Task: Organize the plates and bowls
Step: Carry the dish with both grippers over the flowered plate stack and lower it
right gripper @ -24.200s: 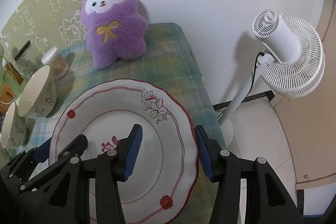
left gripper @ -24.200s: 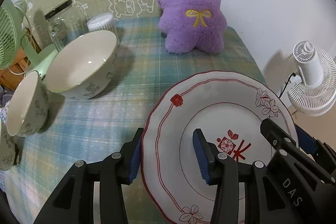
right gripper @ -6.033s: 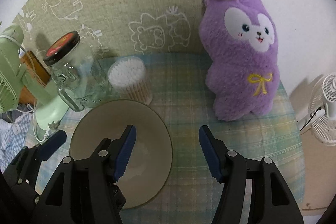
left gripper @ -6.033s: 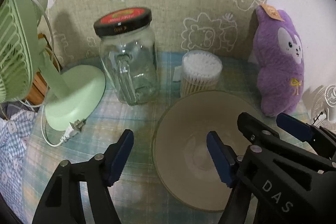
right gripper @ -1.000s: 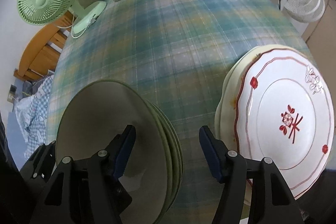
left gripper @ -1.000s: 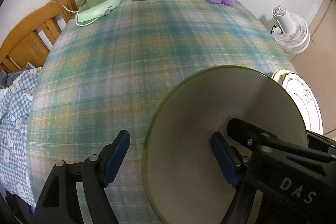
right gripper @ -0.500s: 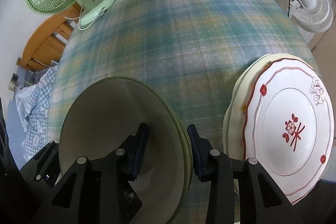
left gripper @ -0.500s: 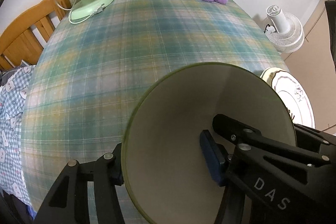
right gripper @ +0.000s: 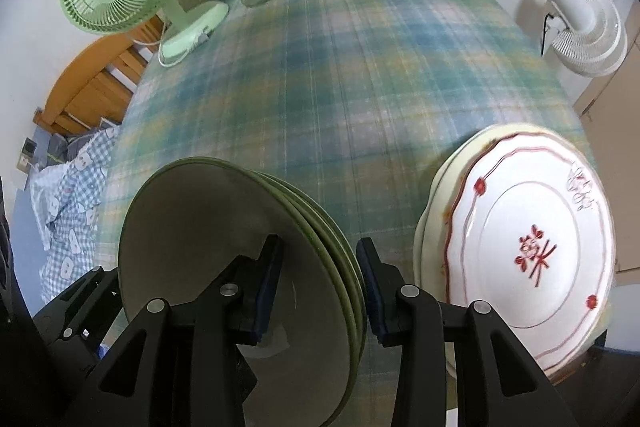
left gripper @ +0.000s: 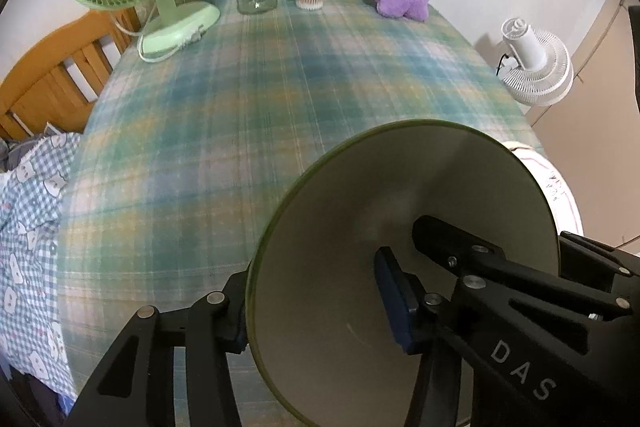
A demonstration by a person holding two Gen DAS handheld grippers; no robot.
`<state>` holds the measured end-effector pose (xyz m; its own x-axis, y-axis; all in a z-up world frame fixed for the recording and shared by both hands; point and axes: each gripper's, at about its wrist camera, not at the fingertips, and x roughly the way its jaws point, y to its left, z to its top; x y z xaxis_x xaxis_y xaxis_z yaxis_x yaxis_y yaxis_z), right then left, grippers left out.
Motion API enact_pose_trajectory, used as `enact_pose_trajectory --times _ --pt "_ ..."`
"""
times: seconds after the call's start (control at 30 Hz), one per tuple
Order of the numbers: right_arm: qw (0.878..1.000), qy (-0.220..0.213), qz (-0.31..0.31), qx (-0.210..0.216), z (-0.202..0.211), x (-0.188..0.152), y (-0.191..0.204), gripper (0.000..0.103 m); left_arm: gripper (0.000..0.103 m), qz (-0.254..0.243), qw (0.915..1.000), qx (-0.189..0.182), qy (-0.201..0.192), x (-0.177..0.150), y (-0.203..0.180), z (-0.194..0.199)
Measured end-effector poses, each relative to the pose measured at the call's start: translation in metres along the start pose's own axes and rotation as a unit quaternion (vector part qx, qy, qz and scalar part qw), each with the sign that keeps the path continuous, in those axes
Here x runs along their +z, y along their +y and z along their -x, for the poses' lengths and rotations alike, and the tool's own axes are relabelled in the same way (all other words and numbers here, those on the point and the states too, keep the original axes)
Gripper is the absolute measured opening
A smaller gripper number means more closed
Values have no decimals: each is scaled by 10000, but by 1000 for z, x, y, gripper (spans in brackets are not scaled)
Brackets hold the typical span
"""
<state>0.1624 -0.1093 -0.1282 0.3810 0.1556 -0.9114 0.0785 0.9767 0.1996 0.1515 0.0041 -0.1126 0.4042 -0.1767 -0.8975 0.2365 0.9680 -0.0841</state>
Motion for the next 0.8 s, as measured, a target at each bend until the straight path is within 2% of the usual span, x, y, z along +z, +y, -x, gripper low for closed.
enact_pose_trajectory --times 0.4,0.63,0.8 --pt "9987 -423 -259 -121 50 1 8 42 52 -320 9989 -132 -305 13 -9 41" --pt "9977 -603 -282 -104 69 1 -9 42 52 -379 9983 -57 -447 16 -33 49" --pt "9981 -587 -165 -48 77 6 -29 42 52 -229 9987 -18 -456 19 -53 51"
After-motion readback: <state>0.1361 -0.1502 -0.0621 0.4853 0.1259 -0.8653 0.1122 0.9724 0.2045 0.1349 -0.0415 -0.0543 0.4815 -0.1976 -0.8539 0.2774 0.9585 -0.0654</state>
